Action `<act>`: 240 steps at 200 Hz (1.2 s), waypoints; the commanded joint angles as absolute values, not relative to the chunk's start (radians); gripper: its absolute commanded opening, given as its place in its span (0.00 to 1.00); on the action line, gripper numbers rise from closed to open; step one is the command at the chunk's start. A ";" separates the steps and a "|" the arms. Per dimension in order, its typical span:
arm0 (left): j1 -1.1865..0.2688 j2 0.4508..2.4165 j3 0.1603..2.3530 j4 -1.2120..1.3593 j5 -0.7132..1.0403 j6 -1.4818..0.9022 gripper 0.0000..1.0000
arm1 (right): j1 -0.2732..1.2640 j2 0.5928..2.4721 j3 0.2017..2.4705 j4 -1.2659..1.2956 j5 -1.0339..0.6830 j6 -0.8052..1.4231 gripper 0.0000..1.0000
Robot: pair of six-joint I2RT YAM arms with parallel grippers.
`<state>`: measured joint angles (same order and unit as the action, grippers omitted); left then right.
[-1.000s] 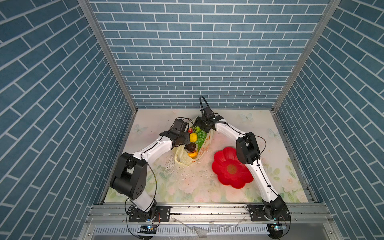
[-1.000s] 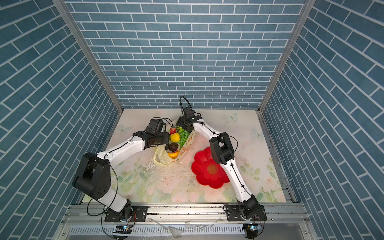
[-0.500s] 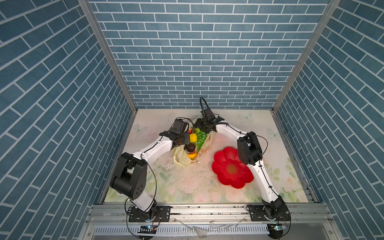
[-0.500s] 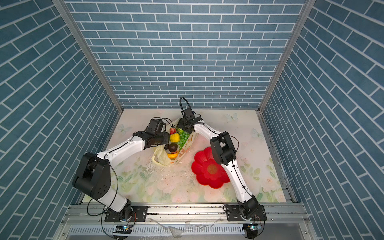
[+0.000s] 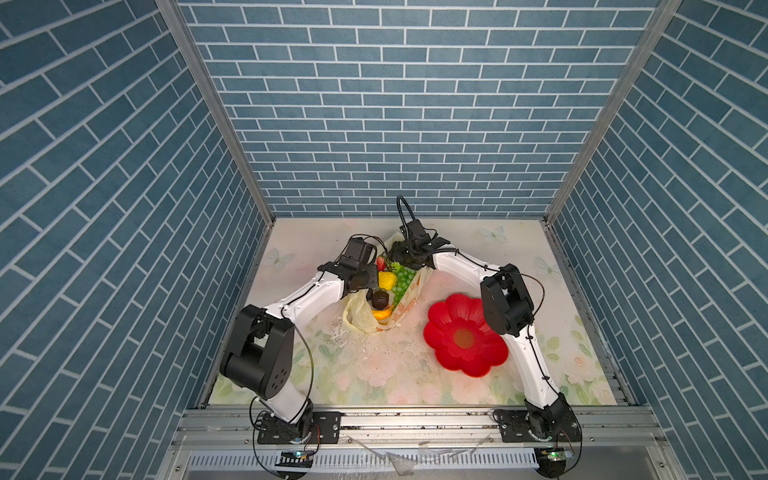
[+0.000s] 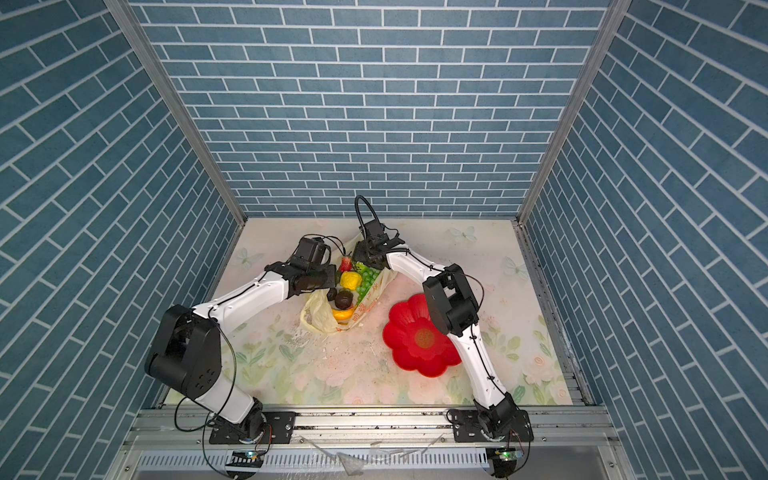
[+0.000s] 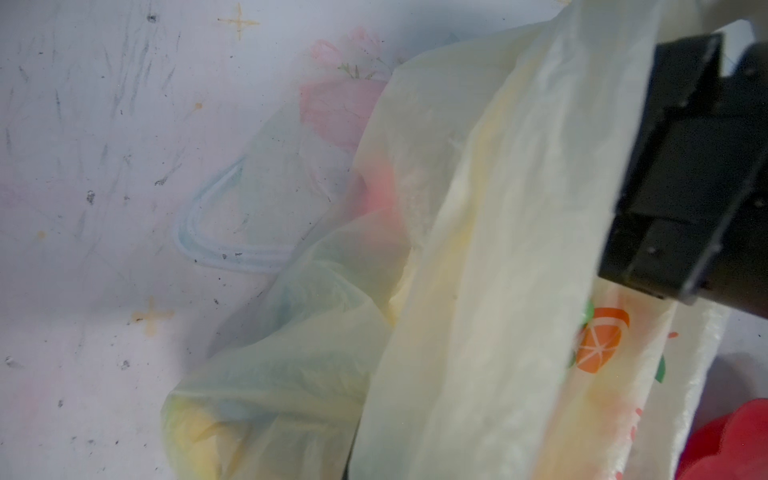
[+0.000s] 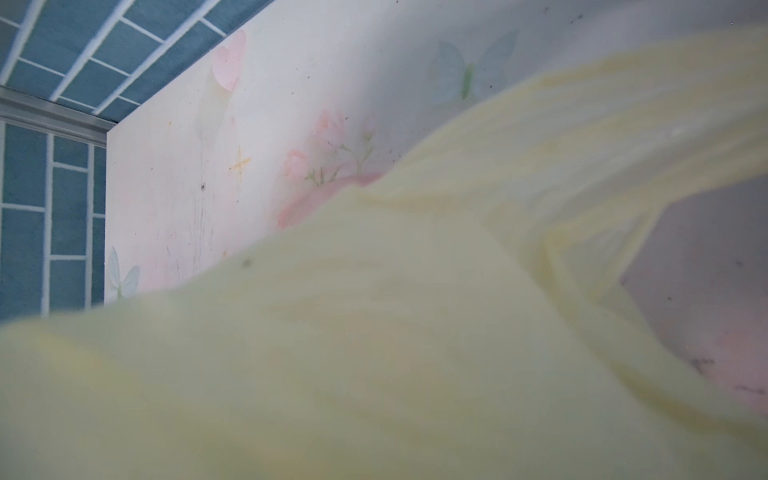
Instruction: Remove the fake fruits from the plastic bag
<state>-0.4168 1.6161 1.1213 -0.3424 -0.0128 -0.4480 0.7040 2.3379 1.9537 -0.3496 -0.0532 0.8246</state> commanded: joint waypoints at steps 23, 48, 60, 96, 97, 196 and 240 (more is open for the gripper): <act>-0.399 1.632 1.133 -0.356 -0.002 -0.433 0.01 | 0.723 2.239 1.885 -0.315 0.004 0.734 0.63; -0.391 1.636 1.134 -0.354 0.007 -0.434 0.01 | 0.734 2.217 1.855 -0.301 0.001 0.712 0.64; -0.385 1.638 1.135 -0.353 0.013 -0.437 0.01 | 0.739 2.202 1.836 -0.290 -0.001 0.701 0.64; -0.375 1.638 1.131 -0.353 0.016 -0.435 0.00 | 0.761 2.088 1.760 -0.306 0.036 0.632 0.64; -0.374 1.638 1.131 -0.352 0.016 -0.435 0.00 | 0.761 2.084 1.757 -0.307 0.038 0.630 0.64; -0.367 1.628 1.103 -0.337 -0.003 -0.414 0.00 | 0.811 1.689 1.377 -0.472 0.304 0.502 0.63; -0.365 1.628 1.097 -0.331 -0.005 -0.409 0.00 | 0.847 1.538 1.187 -0.567 0.428 0.532 0.63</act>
